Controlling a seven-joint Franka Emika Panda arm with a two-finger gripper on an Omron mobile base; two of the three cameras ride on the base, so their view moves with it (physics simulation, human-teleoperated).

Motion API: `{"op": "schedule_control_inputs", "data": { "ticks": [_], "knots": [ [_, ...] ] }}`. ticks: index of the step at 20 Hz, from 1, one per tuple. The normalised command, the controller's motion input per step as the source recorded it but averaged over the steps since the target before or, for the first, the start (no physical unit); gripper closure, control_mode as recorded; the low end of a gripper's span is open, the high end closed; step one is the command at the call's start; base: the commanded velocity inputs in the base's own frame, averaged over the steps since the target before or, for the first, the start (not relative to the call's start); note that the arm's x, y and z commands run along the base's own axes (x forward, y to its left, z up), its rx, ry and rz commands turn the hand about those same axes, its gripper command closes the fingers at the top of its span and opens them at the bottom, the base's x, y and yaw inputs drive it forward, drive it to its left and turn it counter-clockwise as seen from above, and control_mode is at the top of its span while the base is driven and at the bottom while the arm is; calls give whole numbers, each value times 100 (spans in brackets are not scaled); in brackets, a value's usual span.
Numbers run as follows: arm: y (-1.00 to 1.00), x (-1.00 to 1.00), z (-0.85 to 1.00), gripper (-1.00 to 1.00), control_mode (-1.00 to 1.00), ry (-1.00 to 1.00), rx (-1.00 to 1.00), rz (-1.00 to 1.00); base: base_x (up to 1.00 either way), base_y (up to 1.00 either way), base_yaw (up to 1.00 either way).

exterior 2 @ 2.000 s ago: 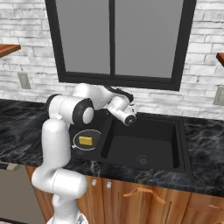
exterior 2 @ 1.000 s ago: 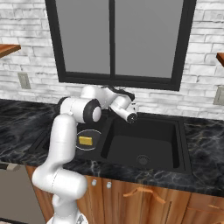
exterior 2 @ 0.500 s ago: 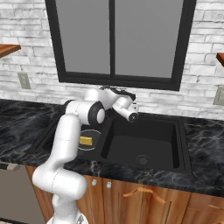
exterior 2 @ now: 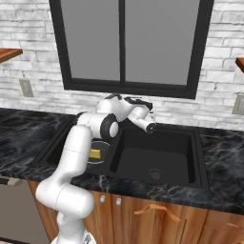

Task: Pick the pan and sponge and place them into the sink. Then turn on the water.

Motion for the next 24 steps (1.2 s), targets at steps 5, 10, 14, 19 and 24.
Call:
{"op": "schedule_control_inputs", "data": {
  "ticks": [5, 10, 14, 19, 24],
  "knots": [
    [-12, 10, -21, 100, -100, 0, 1, 0, 0, 0, 0],
    [-36, 0, -14, 100, -100, 0, 2, -2, 0, 0, 0],
    [-75, 0, -11, 100, -100, 0, 6, -4, 0, 0, 0],
    [-84, 0, -12, 100, -100, 0, 5, -6, 0, 0, 0],
    [-83, 0, -15, 100, -100, 0, 2, -6, 0, 0, 0]
  ]
}}
